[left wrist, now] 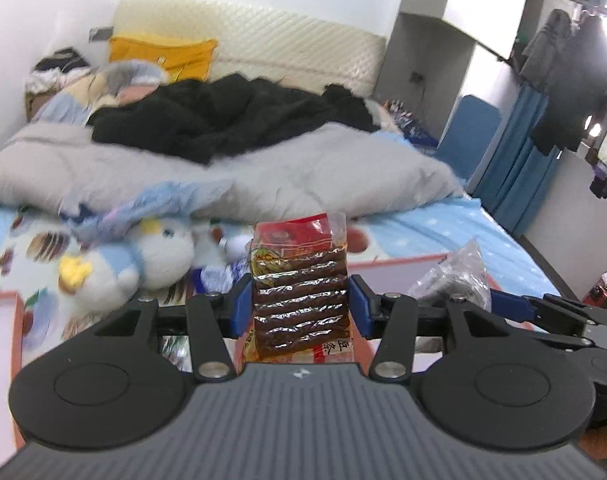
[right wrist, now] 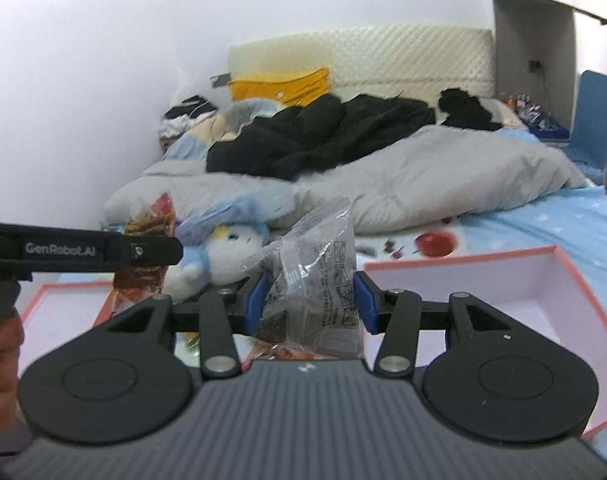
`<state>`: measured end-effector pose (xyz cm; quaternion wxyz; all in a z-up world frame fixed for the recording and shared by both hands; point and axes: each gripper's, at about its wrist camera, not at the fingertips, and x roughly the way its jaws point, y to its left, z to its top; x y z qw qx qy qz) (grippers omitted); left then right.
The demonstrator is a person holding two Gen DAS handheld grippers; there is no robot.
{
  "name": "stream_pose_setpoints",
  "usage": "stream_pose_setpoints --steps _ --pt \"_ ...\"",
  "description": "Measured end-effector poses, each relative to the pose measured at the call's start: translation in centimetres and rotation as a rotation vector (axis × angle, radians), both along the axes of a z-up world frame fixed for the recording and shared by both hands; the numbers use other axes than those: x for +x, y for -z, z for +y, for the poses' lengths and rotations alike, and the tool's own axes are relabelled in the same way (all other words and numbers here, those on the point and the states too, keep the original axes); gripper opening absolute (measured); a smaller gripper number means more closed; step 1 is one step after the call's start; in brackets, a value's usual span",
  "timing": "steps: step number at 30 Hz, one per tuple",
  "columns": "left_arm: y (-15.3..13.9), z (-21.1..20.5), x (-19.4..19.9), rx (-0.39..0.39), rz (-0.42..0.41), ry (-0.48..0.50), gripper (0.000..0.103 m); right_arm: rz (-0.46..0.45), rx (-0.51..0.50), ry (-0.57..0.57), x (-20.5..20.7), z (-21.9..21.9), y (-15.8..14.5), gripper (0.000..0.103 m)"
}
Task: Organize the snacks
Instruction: 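Lower both packets into the pink box and open both tools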
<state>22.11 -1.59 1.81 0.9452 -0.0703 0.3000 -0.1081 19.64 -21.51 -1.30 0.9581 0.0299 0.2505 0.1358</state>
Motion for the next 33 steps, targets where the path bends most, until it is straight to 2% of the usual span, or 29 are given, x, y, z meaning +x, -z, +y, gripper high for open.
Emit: stream_pose_setpoints --steps 6,11,17,24,31,33 --pt "-1.9 -2.4 1.5 0.0 -0.023 0.037 0.055 -0.034 -0.006 0.048 0.1 -2.9 -0.9 0.05" --pt "-1.5 -6.3 2.7 -0.025 0.009 0.095 0.055 -0.027 -0.007 0.104 0.3 -5.6 -0.8 0.05" --pt "1.0 -10.9 4.9 -0.003 0.086 0.16 0.055 0.023 -0.024 0.161 1.7 -9.0 0.9 0.05" --pt "4.3 -14.1 8.2 0.0 0.185 0.191 0.055 0.106 -0.019 0.213 3.4 -12.8 3.8 0.05" --pt "7.5 -19.0 10.5 0.083 0.264 0.268 0.055 0.186 -0.026 0.228 4.9 -15.3 7.1 0.05" --pt "8.5 -19.8 11.3 0.082 0.294 0.269 0.055 0.21 -0.023 0.235 5.4 -15.8 8.1 0.05"
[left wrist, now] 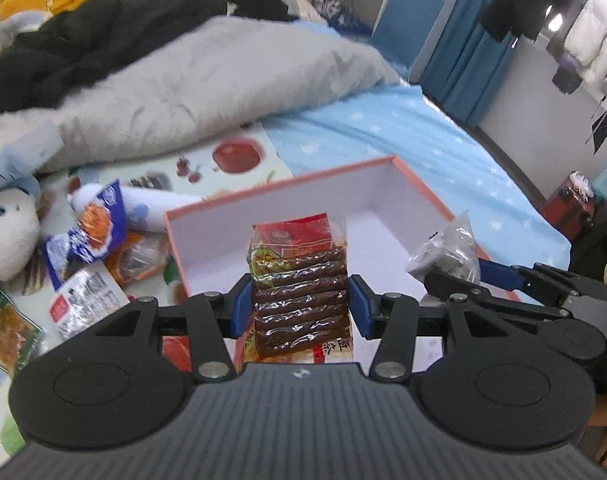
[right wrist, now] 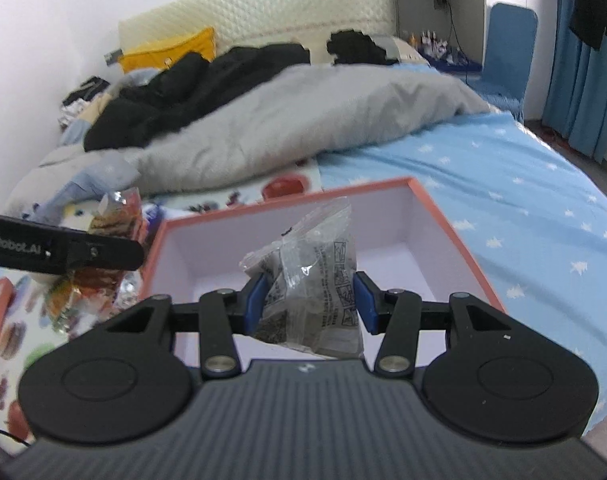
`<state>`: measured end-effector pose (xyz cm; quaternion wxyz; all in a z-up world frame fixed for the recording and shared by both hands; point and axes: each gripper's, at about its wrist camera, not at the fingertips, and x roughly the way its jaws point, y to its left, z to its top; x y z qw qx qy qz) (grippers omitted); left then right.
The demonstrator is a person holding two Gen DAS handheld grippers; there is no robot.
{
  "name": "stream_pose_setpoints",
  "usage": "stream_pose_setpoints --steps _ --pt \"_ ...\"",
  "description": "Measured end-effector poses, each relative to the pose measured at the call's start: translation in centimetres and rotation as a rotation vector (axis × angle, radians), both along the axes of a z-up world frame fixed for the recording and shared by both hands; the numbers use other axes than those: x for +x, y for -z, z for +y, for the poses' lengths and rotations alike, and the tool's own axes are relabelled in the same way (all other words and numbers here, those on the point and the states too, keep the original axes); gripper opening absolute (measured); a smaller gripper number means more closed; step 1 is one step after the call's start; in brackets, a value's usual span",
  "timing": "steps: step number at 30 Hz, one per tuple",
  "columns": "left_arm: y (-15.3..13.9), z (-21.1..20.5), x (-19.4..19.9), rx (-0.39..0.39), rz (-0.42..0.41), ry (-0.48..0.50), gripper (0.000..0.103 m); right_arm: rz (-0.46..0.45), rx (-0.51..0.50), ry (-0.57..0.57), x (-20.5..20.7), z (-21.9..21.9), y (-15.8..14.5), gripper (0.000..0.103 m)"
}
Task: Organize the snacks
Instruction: 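Lower both packets into the pink box and open both tools, then withdraw both tools from the box back over the snack pile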
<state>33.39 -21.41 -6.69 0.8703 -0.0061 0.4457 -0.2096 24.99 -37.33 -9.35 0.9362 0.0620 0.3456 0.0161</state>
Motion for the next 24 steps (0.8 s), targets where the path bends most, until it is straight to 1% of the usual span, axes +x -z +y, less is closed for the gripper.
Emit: stream_pose_setpoints --steps 6,8,9,10,12,14,18,24 --pt "2.5 -1.0 1.8 0.022 0.056 0.003 0.056 0.069 0.007 0.013 1.2 -1.3 2.5 0.05" --pt "3.3 -1.2 2.1 0.041 0.066 0.006 0.061 0.087 0.011 0.015 1.4 -1.5 3.3 0.051" --pt "3.5 -1.2 2.2 0.05 0.07 0.004 0.067 0.095 0.011 0.016 1.4 -1.5 3.5 0.051" --pt "3.6 -1.1 2.2 0.054 0.072 0.001 0.069 0.101 0.014 0.016 1.4 -1.4 3.7 0.051" --pt "3.6 -0.8 2.0 0.053 0.071 -0.001 0.069 0.11 0.02 0.019 1.5 -1.4 3.9 0.053" --pt "3.3 -0.5 1.8 0.054 0.064 -0.005 0.07 0.108 0.01 0.029 1.4 -1.2 3.8 0.055" --pt "1.9 0.3 1.1 0.043 0.033 -0.012 0.07 0.084 0.03 0.025 1.0 -0.9 2.8 0.055" --pt "-1.2 2.3 -0.7 0.003 -0.038 -0.039 0.07 -0.003 0.034 0.018 -0.4 0.2 -0.5 0.055"
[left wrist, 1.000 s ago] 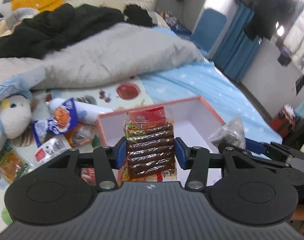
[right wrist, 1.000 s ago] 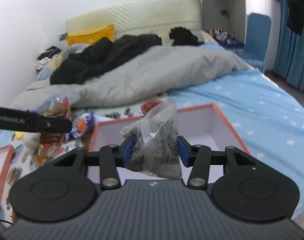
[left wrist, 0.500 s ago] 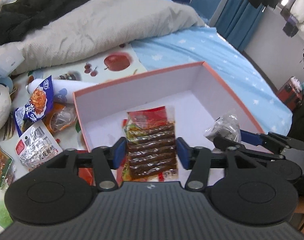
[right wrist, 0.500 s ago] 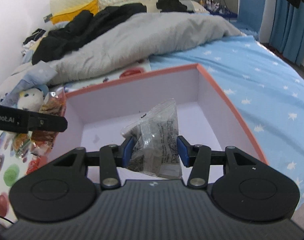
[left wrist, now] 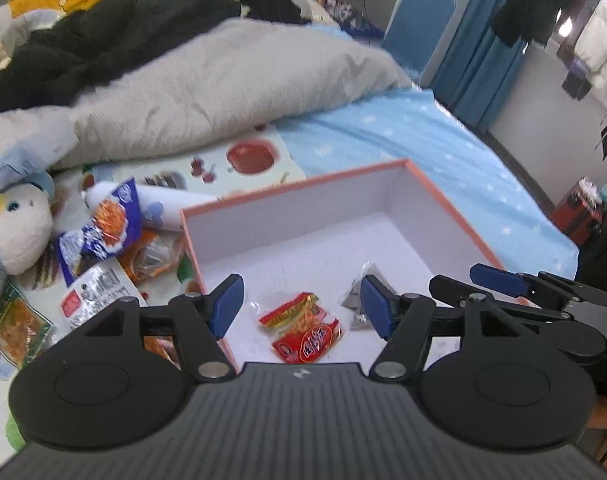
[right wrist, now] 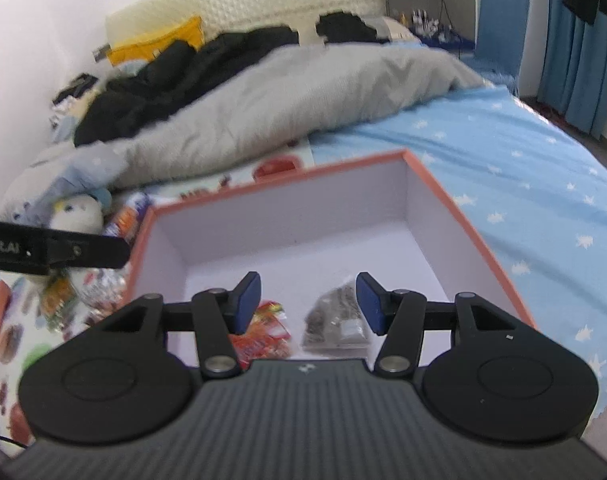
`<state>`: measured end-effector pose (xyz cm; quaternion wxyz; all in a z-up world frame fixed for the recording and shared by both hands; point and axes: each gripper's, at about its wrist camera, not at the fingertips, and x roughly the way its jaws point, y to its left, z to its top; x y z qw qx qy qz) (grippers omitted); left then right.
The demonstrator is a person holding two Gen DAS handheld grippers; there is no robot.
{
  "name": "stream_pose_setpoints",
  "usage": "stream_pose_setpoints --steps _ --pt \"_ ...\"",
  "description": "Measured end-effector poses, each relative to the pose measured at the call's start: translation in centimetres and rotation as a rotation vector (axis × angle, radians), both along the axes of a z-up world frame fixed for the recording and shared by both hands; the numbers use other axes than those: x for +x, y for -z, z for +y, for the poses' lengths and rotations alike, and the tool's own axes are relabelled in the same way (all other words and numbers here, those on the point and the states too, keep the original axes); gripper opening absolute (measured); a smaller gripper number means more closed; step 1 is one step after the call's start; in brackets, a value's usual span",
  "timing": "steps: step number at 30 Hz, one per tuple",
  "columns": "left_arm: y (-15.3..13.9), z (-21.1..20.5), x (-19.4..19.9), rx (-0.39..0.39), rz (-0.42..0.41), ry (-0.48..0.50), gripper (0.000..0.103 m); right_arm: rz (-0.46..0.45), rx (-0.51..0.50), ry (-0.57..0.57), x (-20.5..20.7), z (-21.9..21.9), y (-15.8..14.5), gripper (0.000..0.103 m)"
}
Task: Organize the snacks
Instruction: 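Withdraw both tools from the box back over the snack pile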
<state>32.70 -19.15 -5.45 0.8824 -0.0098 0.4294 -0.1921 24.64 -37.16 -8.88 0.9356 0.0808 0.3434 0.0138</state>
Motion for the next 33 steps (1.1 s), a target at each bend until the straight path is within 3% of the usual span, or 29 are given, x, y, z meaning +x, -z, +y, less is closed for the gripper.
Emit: stream_pose_setpoints --steps 20,25,33 --pt "-8.4 11.3 -10.9 -0.112 -0.229 -0.131 0.07 -0.263 0.031 -0.128 -7.0 8.5 -10.0 0.055" --pt "-9.3 14.2 -14.1 -0.115 -0.287 -0.178 0.07 -0.317 0.034 -0.165 -8.7 10.8 -10.8 0.055" --pt "-8.6 18.5 -18.7 -0.11 -0.313 -0.26 0.07 -0.306 0.046 -0.241 -10.8 14.9 -9.8 0.055"
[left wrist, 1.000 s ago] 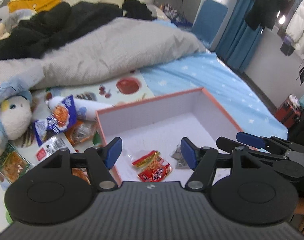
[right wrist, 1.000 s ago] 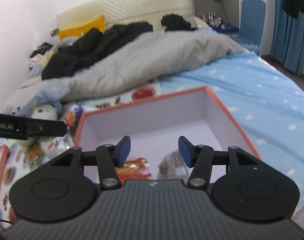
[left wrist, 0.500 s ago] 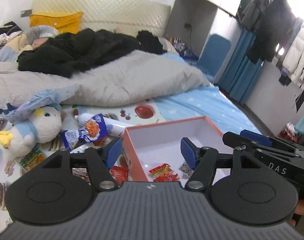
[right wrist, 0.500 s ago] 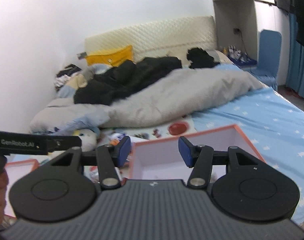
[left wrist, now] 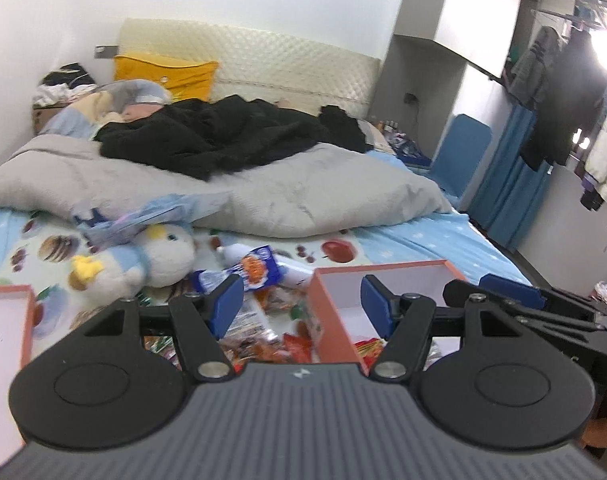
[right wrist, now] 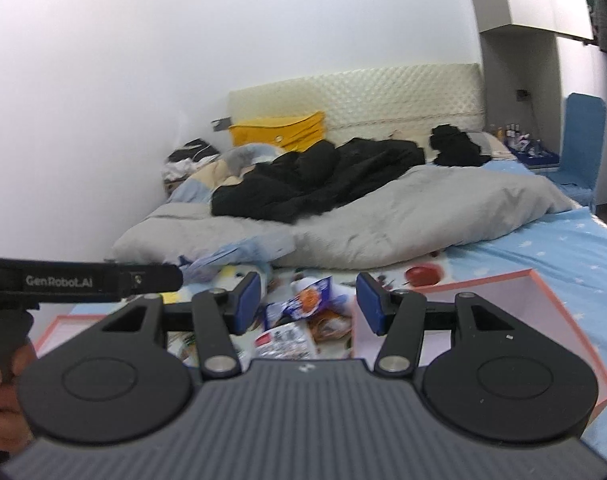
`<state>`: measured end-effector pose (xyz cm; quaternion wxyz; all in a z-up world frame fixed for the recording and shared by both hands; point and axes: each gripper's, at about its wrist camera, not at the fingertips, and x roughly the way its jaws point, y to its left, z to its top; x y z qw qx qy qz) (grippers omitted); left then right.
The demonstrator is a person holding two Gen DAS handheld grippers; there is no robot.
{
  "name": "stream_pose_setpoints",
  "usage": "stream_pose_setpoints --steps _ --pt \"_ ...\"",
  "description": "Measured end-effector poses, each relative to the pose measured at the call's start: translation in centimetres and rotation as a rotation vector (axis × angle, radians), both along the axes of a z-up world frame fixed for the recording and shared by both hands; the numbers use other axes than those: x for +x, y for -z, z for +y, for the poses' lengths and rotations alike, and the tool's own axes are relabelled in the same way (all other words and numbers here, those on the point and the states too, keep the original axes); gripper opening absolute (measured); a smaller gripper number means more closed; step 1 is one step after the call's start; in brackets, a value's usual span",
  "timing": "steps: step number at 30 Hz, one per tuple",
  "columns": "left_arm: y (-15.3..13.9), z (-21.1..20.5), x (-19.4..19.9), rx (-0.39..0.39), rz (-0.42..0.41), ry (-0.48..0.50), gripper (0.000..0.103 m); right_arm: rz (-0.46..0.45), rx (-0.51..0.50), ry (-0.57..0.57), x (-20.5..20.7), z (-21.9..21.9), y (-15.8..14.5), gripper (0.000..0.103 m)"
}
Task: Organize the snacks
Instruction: 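Withdraw both tools from the box back over the snack pile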
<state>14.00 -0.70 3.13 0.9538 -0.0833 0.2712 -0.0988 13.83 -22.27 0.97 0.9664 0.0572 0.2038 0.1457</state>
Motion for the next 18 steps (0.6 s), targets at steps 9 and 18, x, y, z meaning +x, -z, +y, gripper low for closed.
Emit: stream_pose_setpoints --steps 9,18 --pt "3.2 3.3 -3.1 -0.012 0.056 -0.083 0.07 0.05 -0.02 -0.054 -2.2 3.3 2.6 0.055" --pt "6.9 4.4 -4.2 -0.013 0.135 -0.109 0.07 0.118 -0.037 -0.081 -3.7 5.4 5.9 0.055"
